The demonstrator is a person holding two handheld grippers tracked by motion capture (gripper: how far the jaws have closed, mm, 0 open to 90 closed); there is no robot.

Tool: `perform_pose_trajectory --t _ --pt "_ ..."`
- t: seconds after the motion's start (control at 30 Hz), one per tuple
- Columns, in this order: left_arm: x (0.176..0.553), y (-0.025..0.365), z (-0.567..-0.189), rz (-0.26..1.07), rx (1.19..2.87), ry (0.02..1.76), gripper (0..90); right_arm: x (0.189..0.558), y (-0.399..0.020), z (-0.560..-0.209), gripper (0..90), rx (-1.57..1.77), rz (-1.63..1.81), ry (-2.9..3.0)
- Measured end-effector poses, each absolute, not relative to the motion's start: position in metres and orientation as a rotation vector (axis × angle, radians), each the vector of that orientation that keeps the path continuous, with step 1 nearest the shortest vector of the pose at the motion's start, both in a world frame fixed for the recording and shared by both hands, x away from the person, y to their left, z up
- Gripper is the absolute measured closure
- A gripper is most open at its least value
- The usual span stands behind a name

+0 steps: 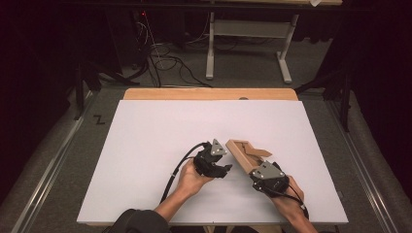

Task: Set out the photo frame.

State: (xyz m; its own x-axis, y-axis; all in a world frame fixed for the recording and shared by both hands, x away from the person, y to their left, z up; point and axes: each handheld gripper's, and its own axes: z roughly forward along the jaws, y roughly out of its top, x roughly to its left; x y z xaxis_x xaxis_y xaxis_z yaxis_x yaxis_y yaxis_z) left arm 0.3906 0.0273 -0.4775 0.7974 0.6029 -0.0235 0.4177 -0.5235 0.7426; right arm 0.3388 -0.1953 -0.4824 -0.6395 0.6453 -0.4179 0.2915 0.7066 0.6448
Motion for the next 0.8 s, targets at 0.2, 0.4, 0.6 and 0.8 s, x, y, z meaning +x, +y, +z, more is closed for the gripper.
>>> perform_pose_trajectory --t 0.2,0.4,0.6,0.8 --pt "0.388 0.03 -0.479 0.292 2.198 0.754 44.4 0.338 -0.198 -0.48 53.8 0.732 0.738 2.245" --pt "0.386 0.033 -0.48 0.287 2.199 0.752 44.4 0.341 -0.203 -0.477 55.7 0.762 0.781 2.24" --pt "0.385 0.035 -0.481 0.278 2.207 0.749 44.3 0.343 -0.208 -0.474 58.3 0.79 0.821 2.233" --pt "0.385 0.037 -0.483 0.271 2.205 0.76 44.3 0.346 -0.215 -0.471 60.9 0.819 0.861 2.232"
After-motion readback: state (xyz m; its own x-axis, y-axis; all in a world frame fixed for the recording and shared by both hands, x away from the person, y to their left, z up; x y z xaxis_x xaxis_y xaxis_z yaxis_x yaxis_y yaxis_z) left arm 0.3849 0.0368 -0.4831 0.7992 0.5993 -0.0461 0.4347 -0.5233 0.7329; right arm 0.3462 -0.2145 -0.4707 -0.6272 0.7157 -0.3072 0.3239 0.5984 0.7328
